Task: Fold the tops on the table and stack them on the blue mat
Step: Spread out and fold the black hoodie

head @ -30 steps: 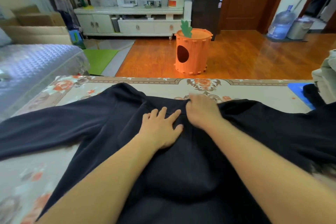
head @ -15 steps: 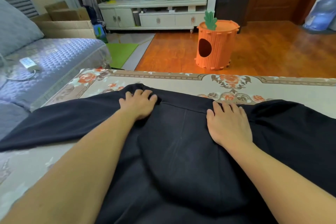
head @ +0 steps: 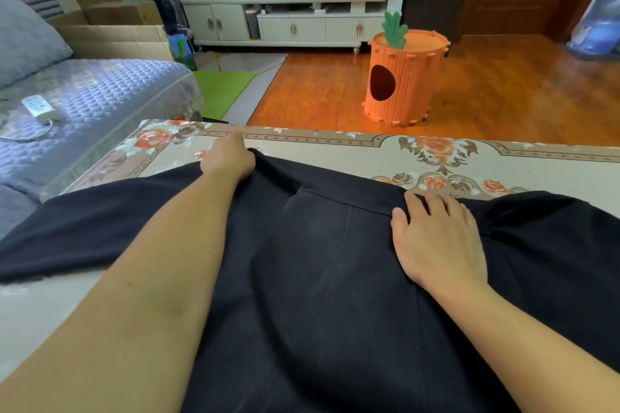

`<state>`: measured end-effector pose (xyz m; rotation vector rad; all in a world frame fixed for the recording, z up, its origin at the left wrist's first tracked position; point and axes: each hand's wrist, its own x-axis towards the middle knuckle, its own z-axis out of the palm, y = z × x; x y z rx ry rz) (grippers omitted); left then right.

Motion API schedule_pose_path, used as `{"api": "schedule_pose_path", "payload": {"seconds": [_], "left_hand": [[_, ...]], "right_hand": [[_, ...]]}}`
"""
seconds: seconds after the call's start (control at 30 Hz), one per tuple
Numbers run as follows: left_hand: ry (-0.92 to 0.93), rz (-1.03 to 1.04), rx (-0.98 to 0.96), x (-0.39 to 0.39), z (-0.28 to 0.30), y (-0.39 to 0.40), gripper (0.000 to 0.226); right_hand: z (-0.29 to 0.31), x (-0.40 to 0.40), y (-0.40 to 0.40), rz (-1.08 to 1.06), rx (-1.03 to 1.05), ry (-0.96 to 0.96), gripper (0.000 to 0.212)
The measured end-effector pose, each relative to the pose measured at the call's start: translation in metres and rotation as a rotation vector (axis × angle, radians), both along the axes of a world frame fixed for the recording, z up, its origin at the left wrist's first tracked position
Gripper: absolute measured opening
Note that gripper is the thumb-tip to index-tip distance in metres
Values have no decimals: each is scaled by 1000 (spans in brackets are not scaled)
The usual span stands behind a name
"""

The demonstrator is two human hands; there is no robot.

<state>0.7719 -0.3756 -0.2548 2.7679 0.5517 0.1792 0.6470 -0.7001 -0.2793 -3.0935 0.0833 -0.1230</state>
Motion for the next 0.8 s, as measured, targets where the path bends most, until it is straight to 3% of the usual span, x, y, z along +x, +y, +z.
{"api": "schedule_pose_path", "payload": {"seconds": [0.1,0.2,0.23,0.33,0.4,0.5,0.6,0.7,0.8], "left_hand": [[104,106,-10,-2,-1,-14,51],[268,60,-12,-11,22,-36,66],[218,2,36,-19,28,-51,69],[-104,-401,180,-68,25,-125,64],[-45,-556,125,-120,6,-171,59],[87,-550,232,-180,-32,-186,65],[133,-549,216,-183,-33,-175,65],[160,-545,247,-180,-29,-179,64],[254,-512,226,-186,-18,-183,62]], "right_hand": [[0,-3,0,-39,-4,8,66],[2,-1,0,-36,28,25,68],[2,0,-1,-34,26,22,68],[2,-6,-6,-59,-17,29,66],[0,4,-7,-19,38,58,63],[23,21,-28,104,234,253,50],[27,-4,-108,-28,56,196,53],[22,-51,-193,-241,-15,338,62],[34,-106,-198,-113,-123,140,58]]}}
